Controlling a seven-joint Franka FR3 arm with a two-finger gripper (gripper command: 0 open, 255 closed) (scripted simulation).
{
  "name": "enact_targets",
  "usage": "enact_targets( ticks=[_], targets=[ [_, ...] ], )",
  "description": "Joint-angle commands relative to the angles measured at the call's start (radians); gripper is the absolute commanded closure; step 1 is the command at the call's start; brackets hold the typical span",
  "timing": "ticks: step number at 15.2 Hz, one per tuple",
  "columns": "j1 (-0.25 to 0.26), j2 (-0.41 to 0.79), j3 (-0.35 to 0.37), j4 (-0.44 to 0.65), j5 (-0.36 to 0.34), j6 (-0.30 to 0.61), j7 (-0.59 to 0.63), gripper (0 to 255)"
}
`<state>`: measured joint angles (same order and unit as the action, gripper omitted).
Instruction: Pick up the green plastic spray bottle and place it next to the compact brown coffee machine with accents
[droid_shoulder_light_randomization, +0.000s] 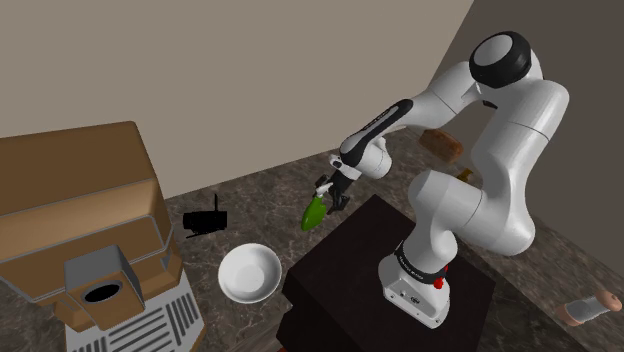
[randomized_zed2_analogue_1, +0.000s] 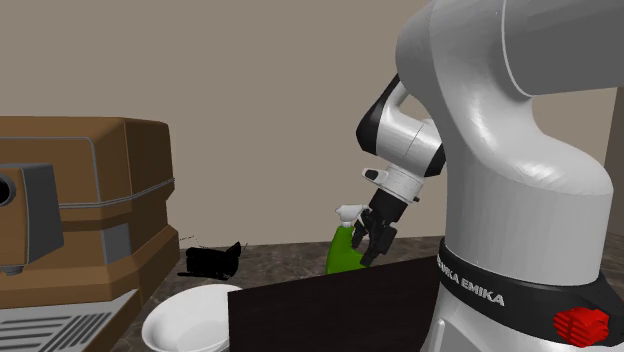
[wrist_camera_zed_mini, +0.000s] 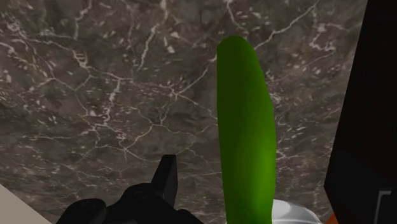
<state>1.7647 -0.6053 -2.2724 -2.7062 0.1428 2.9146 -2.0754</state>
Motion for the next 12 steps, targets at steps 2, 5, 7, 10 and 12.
enact_targets(
  ticks=[2,5,7,10,12],
  targets=[
    [0.001,-0.001,-0.001,0.000,0.000,0.001,0.000,0],
    [0.001,0.000,-0.001,0.000,0.000,0.001,0.000,255],
    [0.001,0.000,-0.001,0.000,0.000,0.001,0.000,255],
    [0.001,0.000,-0.001,0.000,0.000,0.001,0.000,255],
    [0.001,0.000,0.000,0.000,0.000,0.001,0.000,255]
  ],
)
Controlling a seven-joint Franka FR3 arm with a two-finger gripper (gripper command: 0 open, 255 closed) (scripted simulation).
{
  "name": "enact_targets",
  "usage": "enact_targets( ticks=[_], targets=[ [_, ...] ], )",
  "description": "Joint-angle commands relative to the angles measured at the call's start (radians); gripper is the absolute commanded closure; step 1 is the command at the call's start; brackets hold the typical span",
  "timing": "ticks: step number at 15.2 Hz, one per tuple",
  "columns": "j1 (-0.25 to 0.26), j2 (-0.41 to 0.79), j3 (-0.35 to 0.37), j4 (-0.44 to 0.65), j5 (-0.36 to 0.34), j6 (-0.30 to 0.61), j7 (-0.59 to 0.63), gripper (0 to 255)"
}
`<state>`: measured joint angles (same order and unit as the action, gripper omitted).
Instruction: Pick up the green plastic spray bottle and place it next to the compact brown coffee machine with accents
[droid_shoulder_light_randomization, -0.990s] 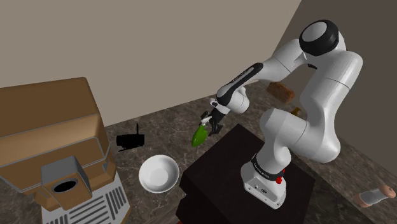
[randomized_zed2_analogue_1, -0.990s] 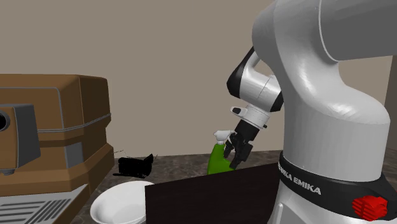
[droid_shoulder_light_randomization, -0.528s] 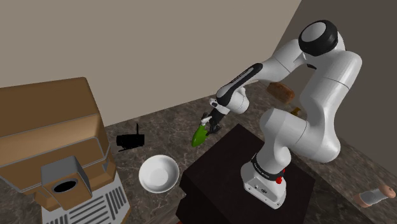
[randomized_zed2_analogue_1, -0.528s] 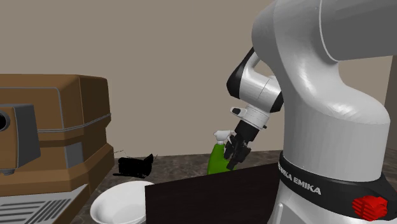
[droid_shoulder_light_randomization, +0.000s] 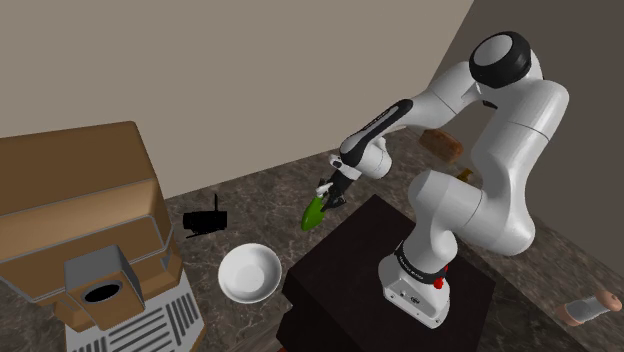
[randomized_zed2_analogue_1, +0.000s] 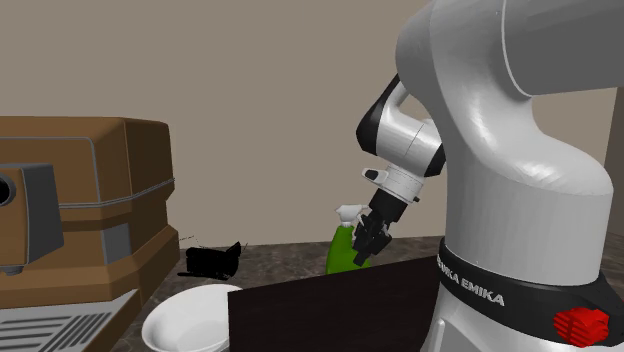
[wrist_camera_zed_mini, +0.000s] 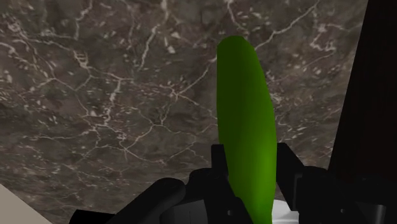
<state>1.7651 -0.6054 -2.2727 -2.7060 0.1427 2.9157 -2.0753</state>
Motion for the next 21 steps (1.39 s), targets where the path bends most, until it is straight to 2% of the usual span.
enact_targets(
  ticks=[1,7,12,16,21],
  targets=[
    [0.001,-0.001,-0.001,0.000,0.000,0.000,0.000,255],
    [-0.132,0.088,0.153,-0.032,0.042,-0.078,0.008,255],
    [-0.276,0.157,0.317,-0.051,0.088,-0.151,0.008,255],
    [-0.420,0.206,0.477,-0.061,0.126,-0.214,0.007,255],
    [-0.646,0.242,0.716,-0.069,0.149,-0.295,0.023,255]
  ],
)
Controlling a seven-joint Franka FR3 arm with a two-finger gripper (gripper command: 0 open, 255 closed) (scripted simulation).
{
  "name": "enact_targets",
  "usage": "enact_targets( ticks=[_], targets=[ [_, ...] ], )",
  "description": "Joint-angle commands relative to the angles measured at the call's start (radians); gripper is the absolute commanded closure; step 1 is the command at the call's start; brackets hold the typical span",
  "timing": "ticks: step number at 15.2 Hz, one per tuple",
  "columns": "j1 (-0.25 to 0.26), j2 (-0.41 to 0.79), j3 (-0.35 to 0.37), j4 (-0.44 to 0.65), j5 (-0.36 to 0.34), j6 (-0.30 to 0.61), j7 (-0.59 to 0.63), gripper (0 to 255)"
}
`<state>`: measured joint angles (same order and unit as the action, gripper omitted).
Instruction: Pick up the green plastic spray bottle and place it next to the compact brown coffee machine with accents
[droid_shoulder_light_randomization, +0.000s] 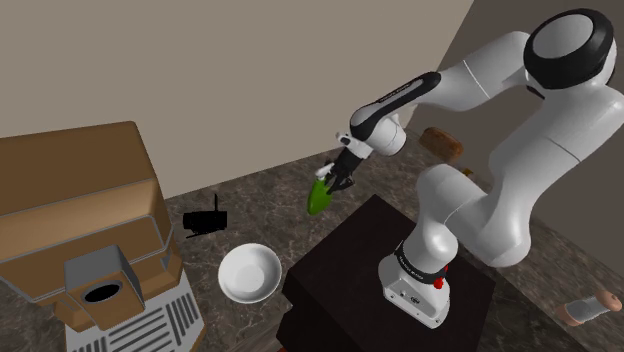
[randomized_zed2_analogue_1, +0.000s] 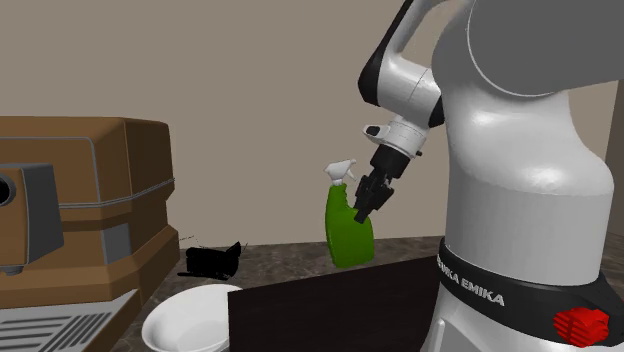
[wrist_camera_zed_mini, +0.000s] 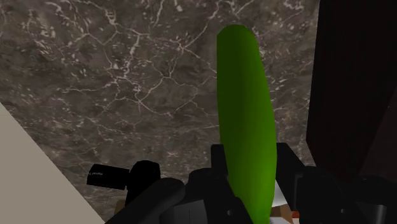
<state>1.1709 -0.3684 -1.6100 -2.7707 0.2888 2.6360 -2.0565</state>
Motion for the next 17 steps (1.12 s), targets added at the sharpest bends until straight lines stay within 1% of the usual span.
enact_targets(
  ticks=[1,5,8,12,17],
  targets=[
    [-0.100,0.006,0.102,-0.006,-0.001,-0.030,0.013,255],
    [-0.277,-0.016,0.276,-0.008,-0.045,-0.089,0.070,255],
    [-0.381,-0.047,0.376,-0.008,-0.089,-0.131,0.121,255],
    [-0.486,-0.096,0.479,-0.003,-0.142,-0.190,0.185,255],
    [-0.577,-0.157,0.575,0.011,-0.191,-0.266,0.254,255]
  ],
)
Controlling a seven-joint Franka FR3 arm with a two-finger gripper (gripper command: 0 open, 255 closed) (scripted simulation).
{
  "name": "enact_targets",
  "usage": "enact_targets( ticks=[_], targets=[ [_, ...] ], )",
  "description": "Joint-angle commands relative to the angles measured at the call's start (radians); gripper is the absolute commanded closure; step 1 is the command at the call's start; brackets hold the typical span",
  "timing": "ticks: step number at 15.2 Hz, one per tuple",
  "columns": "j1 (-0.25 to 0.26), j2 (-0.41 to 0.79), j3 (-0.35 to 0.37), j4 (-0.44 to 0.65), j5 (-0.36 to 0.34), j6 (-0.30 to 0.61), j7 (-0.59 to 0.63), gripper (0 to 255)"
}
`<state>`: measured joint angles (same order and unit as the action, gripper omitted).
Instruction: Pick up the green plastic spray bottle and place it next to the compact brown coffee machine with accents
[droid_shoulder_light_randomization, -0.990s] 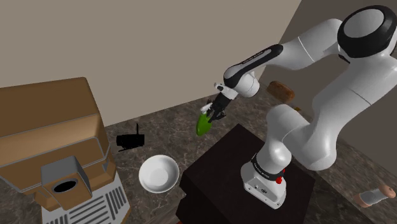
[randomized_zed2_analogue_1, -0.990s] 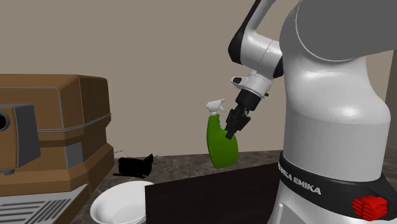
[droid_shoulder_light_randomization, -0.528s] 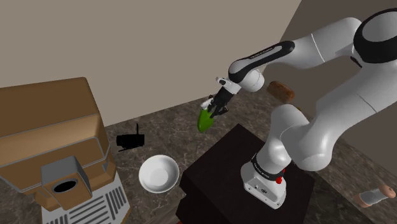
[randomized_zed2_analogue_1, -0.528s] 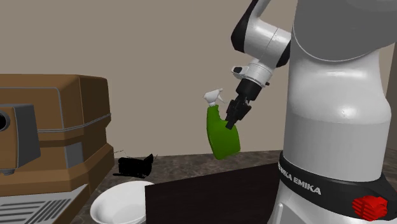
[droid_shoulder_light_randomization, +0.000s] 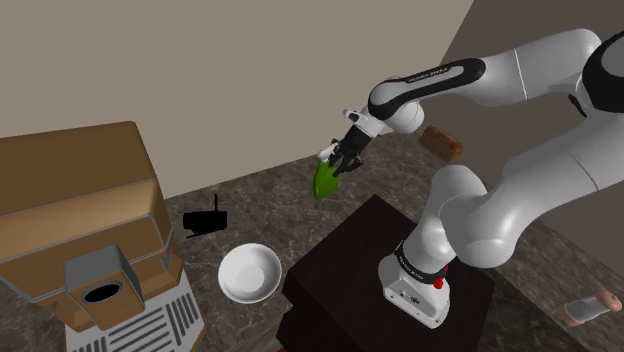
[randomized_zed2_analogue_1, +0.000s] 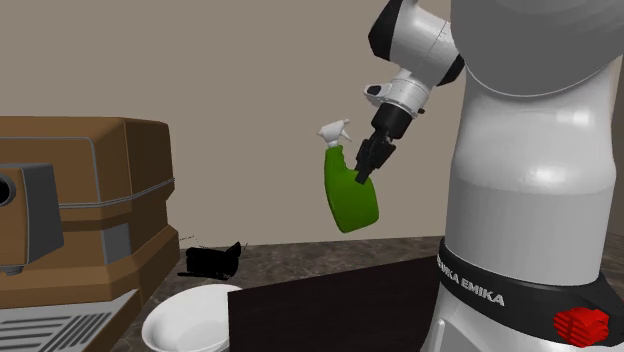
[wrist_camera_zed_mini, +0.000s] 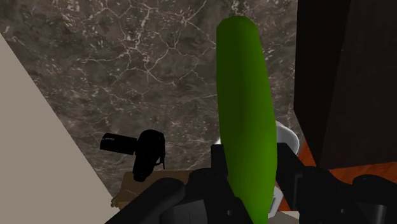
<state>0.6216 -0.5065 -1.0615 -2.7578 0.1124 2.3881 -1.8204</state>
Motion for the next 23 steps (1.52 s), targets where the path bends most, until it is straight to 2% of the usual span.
enact_targets(
  ticks=[1,11,23],
  targets=[
    [-0.042,-0.030,0.042,0.002,-0.023,-0.033,0.030,255],
    [-0.138,-0.134,0.169,0.053,-0.069,-0.182,0.134,255],
    [-0.183,-0.219,0.272,0.144,-0.077,-0.349,0.225,255]
  ],
)
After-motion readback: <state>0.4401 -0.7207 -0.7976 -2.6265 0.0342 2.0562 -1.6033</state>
